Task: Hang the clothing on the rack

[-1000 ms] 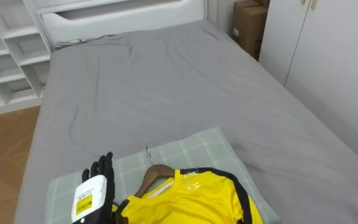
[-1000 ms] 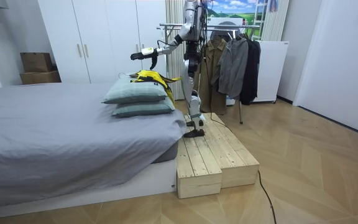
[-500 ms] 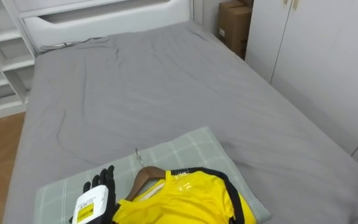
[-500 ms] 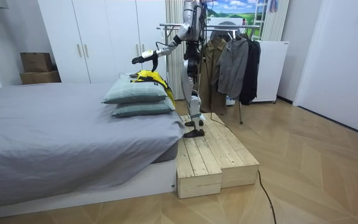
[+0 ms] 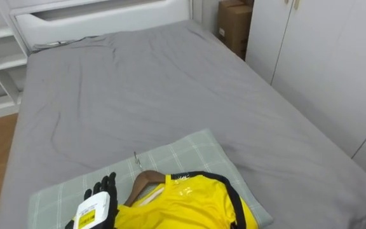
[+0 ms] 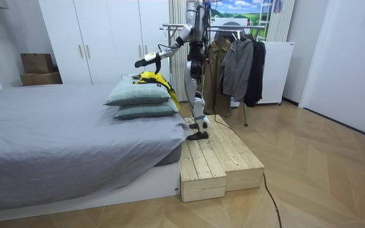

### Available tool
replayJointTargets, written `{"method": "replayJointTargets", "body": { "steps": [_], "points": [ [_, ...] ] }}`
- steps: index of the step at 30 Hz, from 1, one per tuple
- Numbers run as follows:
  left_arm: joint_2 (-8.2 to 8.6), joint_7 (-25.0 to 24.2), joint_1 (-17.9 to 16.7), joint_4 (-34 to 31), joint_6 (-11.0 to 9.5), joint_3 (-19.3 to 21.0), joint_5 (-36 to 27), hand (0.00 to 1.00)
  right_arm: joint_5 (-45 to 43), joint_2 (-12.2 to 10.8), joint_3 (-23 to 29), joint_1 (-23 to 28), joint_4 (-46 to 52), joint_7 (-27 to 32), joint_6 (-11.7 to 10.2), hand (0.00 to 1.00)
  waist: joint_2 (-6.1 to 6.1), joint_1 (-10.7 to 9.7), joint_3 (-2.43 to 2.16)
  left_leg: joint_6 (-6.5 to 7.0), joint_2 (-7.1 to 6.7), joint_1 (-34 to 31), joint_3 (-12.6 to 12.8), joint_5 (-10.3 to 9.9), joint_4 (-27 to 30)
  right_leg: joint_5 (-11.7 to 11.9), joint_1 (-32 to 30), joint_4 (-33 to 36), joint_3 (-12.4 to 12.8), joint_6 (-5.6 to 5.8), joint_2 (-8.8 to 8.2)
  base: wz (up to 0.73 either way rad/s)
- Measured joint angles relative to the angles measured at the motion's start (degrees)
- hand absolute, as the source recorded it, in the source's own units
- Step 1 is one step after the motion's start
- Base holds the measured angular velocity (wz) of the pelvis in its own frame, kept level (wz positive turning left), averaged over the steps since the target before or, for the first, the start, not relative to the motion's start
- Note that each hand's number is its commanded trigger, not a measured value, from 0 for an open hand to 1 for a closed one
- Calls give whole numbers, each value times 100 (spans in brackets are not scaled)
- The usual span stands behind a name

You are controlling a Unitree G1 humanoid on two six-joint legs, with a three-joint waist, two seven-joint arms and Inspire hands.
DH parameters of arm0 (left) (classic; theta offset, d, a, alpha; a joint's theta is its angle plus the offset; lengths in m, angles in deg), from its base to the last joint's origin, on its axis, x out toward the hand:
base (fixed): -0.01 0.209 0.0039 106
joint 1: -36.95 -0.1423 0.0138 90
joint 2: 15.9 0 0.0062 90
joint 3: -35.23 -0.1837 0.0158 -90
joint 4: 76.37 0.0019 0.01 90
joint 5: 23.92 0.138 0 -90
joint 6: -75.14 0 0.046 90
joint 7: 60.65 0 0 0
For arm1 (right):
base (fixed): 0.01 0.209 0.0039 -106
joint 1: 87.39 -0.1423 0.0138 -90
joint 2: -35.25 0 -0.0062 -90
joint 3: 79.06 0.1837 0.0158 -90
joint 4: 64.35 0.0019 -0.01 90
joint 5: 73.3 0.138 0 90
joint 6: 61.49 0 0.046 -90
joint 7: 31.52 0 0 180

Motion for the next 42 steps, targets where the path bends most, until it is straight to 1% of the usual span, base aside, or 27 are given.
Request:
{"method": "replayJointTargets", "body": {
  "steps": [3, 5, 7, 9, 10, 12, 15, 16, 19, 21, 22, 25, 27, 31, 33, 40, 42],
  "points": [
    [-1, 0, 79, 0, 9, 2, -124, 0, 4, -19, 5, 71, -23, 11, 79, 0, 2, -5, -1, 0, -1, -1, -4, 0, 1, 1, -4, 7, 2, -2, 1, 0],
    [0, -14, 156, 2, 9, 4, -207, 0, 4, -33, 7, 113, -16, 9, 93, 0, 2, -14, -1, 0, -1, -1, -1, 0, 2, 2, -3, 11, 2, -2, 1, 0],
    [-1, -17, 222, 4, 7, 5, -212, 0, 2, -37, 9, 157, -19, 6, 92, 0, 6, -46, -2, 0, -2, 1, 1, 0, 3, 2, 0, 12, 9, -2, 1, 0],
    [-4, -17, 348, 133, -7, 7, -432, 0, 3, -37, 9, 150, -52, -13, 92, 0, 12, -136, 2, 0, 0, 0, 3, 0, 6, 2, -11, 39, 22, -2, 3, -2],
    [-4, -17, 376, 172, -10, 11, -485, 0, 3, -36, 14, 142, -53, -16, 91, 0, 15, -142, 3, 0, 3, -2, 4, 0, 6, 1, -15, 69, 36, -2, 7, -8],
    [-4, -21, 496, 295, -24, 12, -579, 0, -5, -36, 14, 135, -66, -35, 89, 0, 19, -159, 8, 0, 11, -19, 46, 0, 5, 2, -64, 94, 100, -2, 19, -12],
    [-17, -21, 577, 305, -43, 50, -665, 0, -7, -33, 20, 130, -50, -41, 95, 0, 24, -176, 5, 0, 24, -112, 136, 0, 1, 4, -194, 149, 170, -5, 33, -14],
    [-22, -20, 599, 319, -43, 49, -668, 0, -8, -33, 21, 124, -34, -41, 94, 0, 19, -189, 11, 0, 26, -123, 150, 0, 1, 4, -226, 187, 175, -5, 36, -8],
    [-28, -14, 710, 621, -37, 51, -664, 0, -15, -23, 61, 108, -20, -45, 95, 0, 13, -208, 11, 1, 31, -192, 167, 0, 3, 5, -322, 196, 213, -5, 42, -7],
    [-29, -15, 747, 826, -26, 51, -665, 0, -9, -12, 61, 91, -20, -51, 95, 0, -1, -262, 14, 1, 35, -252, 181, 0, 5, 6, -435, 207, 223, -6, 45, -3],
    [-36, -14, 774, 893, -25, 52, -664, 0, -6, -11, 59, 73, -18, -51, 93, 0, -4, -273, 8, 1, 39, -321, 210, 0, 7, 6, -519, 249, 233, -6, 50, -6],
    [-55, -15, 908, 1061, -19, 53, -664, 0, -2, -11, 56, 22, -22, -60, 93, 0, -13, -272, 11, 1, 46, -456, 245, 1, 13, 8, -680, 287, 248, -7, 55, -5],
    [-62, -15, 1054, 1273, -17, 58, -665, 0, -1, -11, 58, 6, -20, -59, 86, 0, -15, -274, 8, 1, 54, -545, 276, 2, 24, 10, -759, 302, 265, -8, 60, -6],
    [-83, -16, 1285, 1490, -12, 57, -657, 0, -3, -28, 58, -18, -34, -16, 79, 0, -31, -292, 2, 1, 73, -697, 305, 2, 106, 15, -890, 328, 284, -15, 65, -1],
    [-97, -18, 1377, 1577, -12, 51, -659, 0, 13, -29, 57, -35, -38, 10, 58, 0, -46, -311, 12, 0, 87, -729, 312, 2, 105, 22, -938, 360, 295, -25, 80, 0],
    [-96, -89, 1425, 1653, -12, 52, -659, 0, 16, -29, 57, -98, -37, 14, 37, 0, -83, -321, 36, -1, 95, -773, 322, 3, 100, 23, -997, 372, 289, -27, 85, 0],
    [-101, -120, 1448, 1710, -13, 51, -658, 0, 19, -29, 56, -171, -31, 24, 32, 0, -120, -304, 59, -1, 92, -807, 328, 3, 105, 23, -1022, 371, 290, -27, 82, 0]
  ]
}}
